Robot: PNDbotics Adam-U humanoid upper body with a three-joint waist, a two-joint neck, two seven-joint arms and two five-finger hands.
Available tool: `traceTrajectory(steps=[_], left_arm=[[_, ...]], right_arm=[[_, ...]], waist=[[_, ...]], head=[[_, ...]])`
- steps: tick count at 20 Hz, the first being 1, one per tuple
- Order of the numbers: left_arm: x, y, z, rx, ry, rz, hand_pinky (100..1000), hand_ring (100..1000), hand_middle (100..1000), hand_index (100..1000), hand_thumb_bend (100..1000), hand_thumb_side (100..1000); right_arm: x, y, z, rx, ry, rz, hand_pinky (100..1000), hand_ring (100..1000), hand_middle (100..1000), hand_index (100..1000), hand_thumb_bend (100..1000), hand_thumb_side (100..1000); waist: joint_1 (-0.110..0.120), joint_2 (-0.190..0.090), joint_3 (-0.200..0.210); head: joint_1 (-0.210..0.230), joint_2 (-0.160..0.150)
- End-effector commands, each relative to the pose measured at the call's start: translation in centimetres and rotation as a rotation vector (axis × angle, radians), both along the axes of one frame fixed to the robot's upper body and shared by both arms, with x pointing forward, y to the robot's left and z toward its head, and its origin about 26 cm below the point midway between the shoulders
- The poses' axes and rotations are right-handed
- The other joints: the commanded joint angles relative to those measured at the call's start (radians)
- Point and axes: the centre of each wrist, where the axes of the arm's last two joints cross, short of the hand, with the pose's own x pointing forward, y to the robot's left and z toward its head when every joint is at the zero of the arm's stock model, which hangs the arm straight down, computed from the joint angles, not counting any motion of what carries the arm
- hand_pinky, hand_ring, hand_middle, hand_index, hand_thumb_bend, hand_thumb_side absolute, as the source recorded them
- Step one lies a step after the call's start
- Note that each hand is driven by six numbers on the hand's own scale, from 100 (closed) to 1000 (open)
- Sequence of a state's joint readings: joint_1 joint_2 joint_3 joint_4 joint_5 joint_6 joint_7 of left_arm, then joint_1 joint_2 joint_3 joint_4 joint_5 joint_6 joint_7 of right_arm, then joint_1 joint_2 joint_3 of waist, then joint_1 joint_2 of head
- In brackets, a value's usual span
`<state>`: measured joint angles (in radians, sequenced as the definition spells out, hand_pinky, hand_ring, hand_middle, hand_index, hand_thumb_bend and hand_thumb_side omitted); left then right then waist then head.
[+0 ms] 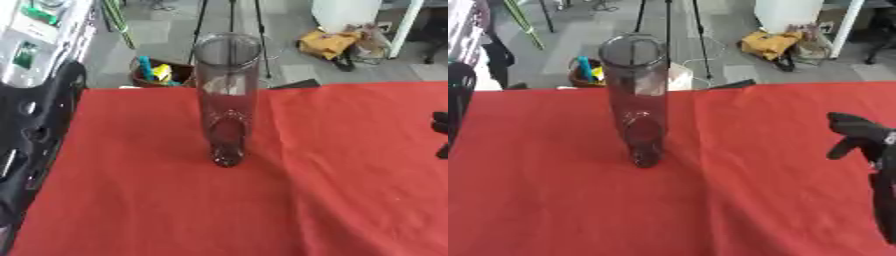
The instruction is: Arrange flowers into the vase.
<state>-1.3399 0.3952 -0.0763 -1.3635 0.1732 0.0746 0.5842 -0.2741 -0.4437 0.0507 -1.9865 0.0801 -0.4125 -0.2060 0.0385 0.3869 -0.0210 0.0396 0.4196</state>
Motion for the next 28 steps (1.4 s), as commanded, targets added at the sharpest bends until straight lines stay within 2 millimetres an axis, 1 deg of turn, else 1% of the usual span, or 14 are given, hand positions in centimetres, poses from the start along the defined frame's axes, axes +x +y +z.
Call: traceTrajectory(steps=[1, 4, 10, 18, 22, 28], left_arm=[[-0.8, 0.2, 1.8, -0.061, -0.033, -0.015, 100, 100, 100, 100, 140, 640], [-0.9, -0.1, 2.2, -0.111, -0.011, -0.032, 100, 100, 100, 100, 140, 661], [-1.6, -0.3, 3.3, -0.18, -0.007, -0.036, 100, 100, 100, 100, 152, 662], [-3.1, -2.3, 4.3, -0.259, -0.009, -0.143, 100, 100, 100, 100, 172, 667], [-3.6, -2.7, 4.6, -0.262, -0.031, -0.156, 100, 100, 100, 100, 179, 658], [-4.8, -3.7, 5.0, -0.278, -0.043, -0.223, 100, 100, 100, 100, 190, 656]], right_arm=[[-0.1, 0.2, 0.7, -0.023, -0.024, 0.005, 815, 822, 440, 734, 100, 1000], [-0.1, 0.4, 0.8, -0.029, -0.02, 0.01, 817, 823, 439, 736, 100, 1000], [-0.1, 0.6, 0.6, -0.041, 0.0, 0.012, 821, 826, 436, 737, 100, 1000], [0.0, 0.9, 0.8, -0.044, 0.013, 0.029, 824, 828, 434, 738, 100, 1000], [0.0, 0.9, 0.8, -0.048, 0.02, 0.035, 826, 828, 433, 739, 100, 1000], [0.0, 1.0, 0.9, -0.047, 0.023, 0.042, 827, 829, 432, 740, 100, 1000]], waist=[[0.001, -0.018, -0.003], [0.006, -0.015, -0.005], [0.016, -0.016, -0.002], [0.027, -0.018, -0.013], [0.031, -0.02, -0.015], [0.032, -0.018, -0.02]], head=[[0.007, -0.013], [0.01, -0.008], [0.012, 0.001], [0.023, 0.0], [0.026, -0.003], [0.029, -0.004]])
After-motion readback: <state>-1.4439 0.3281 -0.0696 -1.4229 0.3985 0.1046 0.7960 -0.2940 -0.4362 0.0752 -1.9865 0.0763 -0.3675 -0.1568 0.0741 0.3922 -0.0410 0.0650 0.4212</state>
